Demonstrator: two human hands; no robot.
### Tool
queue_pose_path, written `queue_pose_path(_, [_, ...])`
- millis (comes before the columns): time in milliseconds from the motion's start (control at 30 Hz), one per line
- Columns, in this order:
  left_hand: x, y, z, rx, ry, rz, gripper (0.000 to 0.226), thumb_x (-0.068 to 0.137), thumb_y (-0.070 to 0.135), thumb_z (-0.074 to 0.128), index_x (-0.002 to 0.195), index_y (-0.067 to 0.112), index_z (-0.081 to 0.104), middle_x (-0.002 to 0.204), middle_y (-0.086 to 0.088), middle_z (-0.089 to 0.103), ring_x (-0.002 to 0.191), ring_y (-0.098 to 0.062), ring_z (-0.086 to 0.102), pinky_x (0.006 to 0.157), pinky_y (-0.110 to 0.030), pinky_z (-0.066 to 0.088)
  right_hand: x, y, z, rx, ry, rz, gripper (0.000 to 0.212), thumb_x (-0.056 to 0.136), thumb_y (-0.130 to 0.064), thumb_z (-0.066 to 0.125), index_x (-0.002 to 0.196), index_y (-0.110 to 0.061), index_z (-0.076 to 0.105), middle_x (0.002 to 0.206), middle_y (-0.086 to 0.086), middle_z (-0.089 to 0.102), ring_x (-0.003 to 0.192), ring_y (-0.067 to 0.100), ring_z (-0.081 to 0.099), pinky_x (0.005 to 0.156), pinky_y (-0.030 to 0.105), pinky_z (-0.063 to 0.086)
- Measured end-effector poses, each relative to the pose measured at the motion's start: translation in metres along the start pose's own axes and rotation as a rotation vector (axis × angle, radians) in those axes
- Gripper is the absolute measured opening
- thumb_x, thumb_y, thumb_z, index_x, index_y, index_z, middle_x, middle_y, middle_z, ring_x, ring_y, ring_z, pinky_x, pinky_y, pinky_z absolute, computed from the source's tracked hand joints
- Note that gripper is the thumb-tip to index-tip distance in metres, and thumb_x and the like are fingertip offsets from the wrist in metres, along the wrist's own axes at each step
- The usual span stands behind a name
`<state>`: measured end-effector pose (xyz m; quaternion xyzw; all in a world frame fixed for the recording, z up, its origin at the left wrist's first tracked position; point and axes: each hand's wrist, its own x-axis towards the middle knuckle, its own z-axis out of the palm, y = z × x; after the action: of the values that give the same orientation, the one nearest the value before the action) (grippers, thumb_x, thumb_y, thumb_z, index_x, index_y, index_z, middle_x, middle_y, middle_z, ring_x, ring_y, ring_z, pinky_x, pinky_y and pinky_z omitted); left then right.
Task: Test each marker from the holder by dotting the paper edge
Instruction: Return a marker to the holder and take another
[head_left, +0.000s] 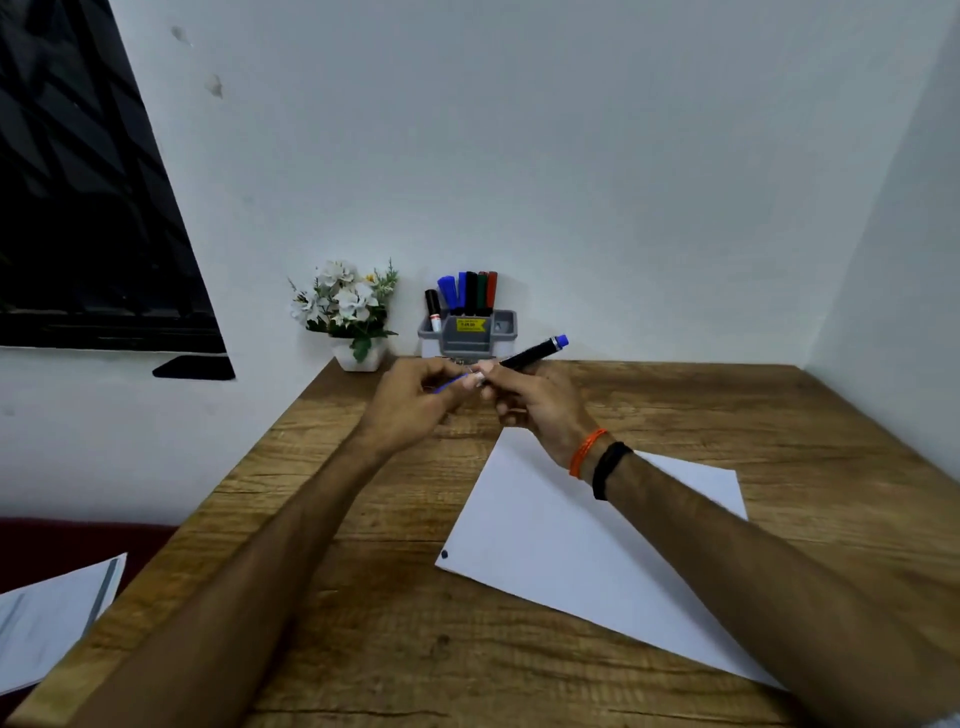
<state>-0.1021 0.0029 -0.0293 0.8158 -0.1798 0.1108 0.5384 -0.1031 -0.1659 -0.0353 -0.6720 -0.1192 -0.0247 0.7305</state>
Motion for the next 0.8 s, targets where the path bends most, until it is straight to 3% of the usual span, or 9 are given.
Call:
queue_pose_path(100, [-0.012, 0.001, 0.001, 0.058, -0.188, 0.08, 0.018, 0.085, 0.028, 0.069, 0.092, 0.012, 0.071, 0.075, -0.002, 0.068, 0.06, -0.011, 0.061, 0.054, -0.026, 0.049, -0.013, 0.001, -0.016, -0.04, -0.084, -0.016, 0.021, 0.09, -0.017, 0.066, 0.085, 0.003, 0.071, 0.067, 0.009, 0.067, 0.053, 0.015, 0.054, 0.049, 0.022, 0.041])
queue_pose_path(200, [-0.022, 0.003, 0.007, 0.1, -0.266, 0.082, 0.018, 0.085, 0.023, 0.071, 0.095, 0.009, 0.071, 0.08, -0.001, 0.071, 0.063, -0.005, 0.064, 0.056, -0.018, 0.048, -0.025, 0.005, -0.027, -0.029, -0.17, 0.009, 0.013, 0.089, -0.011, 0.066, 0.082, 0.0, 0.068, 0.067, 0.01, 0.068, 0.051, 0.015, 0.055, 0.048, 0.021, 0.042])
queue_pose_path(333, [-0.029, 0.005, 0.019, 0.156, -0.317, 0.123, 0.005, 0.09, 0.024, 0.066, 0.092, 0.022, 0.07, 0.077, 0.008, 0.071, 0.062, 0.001, 0.065, 0.058, -0.015, 0.047, -0.03, 0.014, -0.031, -0.031, -0.225, 0.015, 0.016, 0.082, -0.015, 0.073, 0.075, -0.009, 0.06, 0.064, 0.01, 0.062, 0.05, 0.016, 0.05, 0.046, 0.022, 0.04])
queue_pose_path(400, [-0.032, 0.007, 0.022, 0.178, -0.346, 0.136, 0.01, 0.093, 0.025, 0.062, 0.085, 0.03, 0.067, 0.07, 0.009, 0.069, 0.055, -0.002, 0.062, 0.053, -0.015, 0.046, -0.03, 0.016, -0.03, -0.02, -0.223, 0.017, 0.021, 0.078, -0.019, 0.074, 0.068, -0.015, 0.057, 0.062, 0.012, 0.057, 0.05, 0.018, 0.047, 0.046, 0.024, 0.039])
queue_pose_path(533, [-0.033, 0.003, 0.023, 0.326, -0.344, 0.153, 0.018, 0.094, 0.03, 0.058, 0.079, 0.023, 0.065, 0.066, 0.011, 0.064, 0.054, -0.002, 0.056, 0.054, -0.021, 0.042, -0.031, 0.019, -0.029, -0.03, -0.238, 0.01, 0.031, 0.08, -0.032, 0.073, 0.063, -0.015, 0.054, 0.06, 0.01, 0.061, 0.048, 0.02, 0.048, 0.048, 0.025, 0.04])
queue_pose_path(600, [-0.033, -0.001, 0.024, 0.387, -0.341, 0.158, 0.021, 0.095, 0.033, 0.057, 0.088, 0.017, 0.068, 0.068, 0.008, 0.062, 0.058, -0.003, 0.053, 0.055, -0.025, 0.039, -0.032, 0.021, -0.029, -0.019, -0.238, 0.006, 0.031, 0.086, -0.022, 0.069, 0.063, -0.011, 0.05, 0.057, 0.007, 0.062, 0.044, 0.017, 0.045, 0.046, 0.024, 0.038])
queue_pose_path(733, [-0.036, 0.001, 0.024, 0.358, -0.34, 0.195, 0.017, 0.096, 0.035, 0.053, 0.089, 0.032, 0.068, 0.079, 0.003, 0.069, 0.068, -0.011, 0.059, 0.059, -0.035, 0.047, -0.032, 0.022, -0.027, 0.054, -0.273, 0.029, 0.03, 0.089, -0.011, 0.064, 0.066, -0.005, 0.046, 0.055, 0.005, 0.062, 0.041, 0.012, 0.041, 0.043, 0.021, 0.034])
queue_pose_path(800, [-0.035, 0.001, 0.025, 0.365, -0.322, 0.221, 0.021, 0.095, 0.039, 0.051, 0.094, 0.03, 0.07, 0.079, 0.0, 0.07, 0.067, -0.017, 0.06, 0.06, -0.04, 0.048, -0.032, 0.021, -0.027, 0.09, -0.282, 0.045, 0.028, 0.09, -0.01, 0.061, 0.066, -0.005, 0.046, 0.056, 0.006, 0.062, 0.04, 0.01, 0.041, 0.043, 0.021, 0.034])
